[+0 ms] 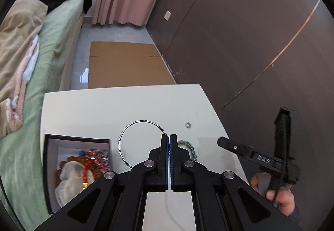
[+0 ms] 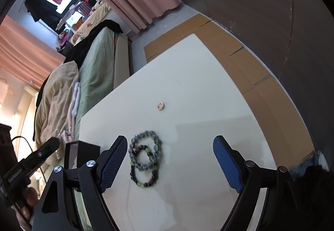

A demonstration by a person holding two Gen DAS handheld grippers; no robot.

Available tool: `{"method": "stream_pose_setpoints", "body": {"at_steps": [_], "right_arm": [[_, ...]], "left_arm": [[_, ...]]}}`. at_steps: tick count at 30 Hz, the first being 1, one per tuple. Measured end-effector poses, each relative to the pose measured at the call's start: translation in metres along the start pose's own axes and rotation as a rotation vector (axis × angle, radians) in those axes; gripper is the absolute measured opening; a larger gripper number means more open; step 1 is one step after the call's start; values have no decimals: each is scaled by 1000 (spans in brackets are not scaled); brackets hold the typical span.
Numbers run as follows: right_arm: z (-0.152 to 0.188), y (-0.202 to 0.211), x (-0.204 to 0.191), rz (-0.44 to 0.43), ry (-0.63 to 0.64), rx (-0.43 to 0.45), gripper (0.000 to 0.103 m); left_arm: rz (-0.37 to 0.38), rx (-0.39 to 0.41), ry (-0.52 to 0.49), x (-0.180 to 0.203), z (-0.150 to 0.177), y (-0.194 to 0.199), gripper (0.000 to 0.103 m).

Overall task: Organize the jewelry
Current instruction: 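Grasp the silver hoop with left gripper while right gripper grasps the grey-bead bracelet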

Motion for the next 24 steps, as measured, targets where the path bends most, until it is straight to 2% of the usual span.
{"method": "stream_pose_setpoints", "body": {"at_steps": [6, 9, 11, 15, 18, 21, 24], "right_arm": [[-9, -32, -20, 15, 64, -71, 65], [-4, -46, -23, 73, 100, -117, 64], [4, -46, -26, 68, 109, -144, 64], [9, -34, -23, 55, 103, -125, 64], [21, -38, -10, 78, 78, -167, 63], [22, -41, -6, 99, 83, -178, 52], [23, -44, -9, 127, 135, -193, 33]], "left_arm": [[17, 13, 71, -32, -8, 10, 0], [41, 8, 88, -39, -10, 10, 0], [54, -10, 96, -40, -10, 8, 0], [70, -19, 82, -35, -11, 3, 0], [71, -32, 99, -38, -9, -1, 0], [61, -39, 116, -43, -8, -4, 0], [56, -32, 127, -44, -8, 0, 0]]}}
Point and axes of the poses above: each gripper's, at about its wrist camera, not at the fingertips, and y roughly against the way its jaws point, x to its right, z to its underside, the point moved 10 cm from there along -y, roughly the way its jaws point, and after that the axes turned 8 degrees about y, right-handed, at the moved point
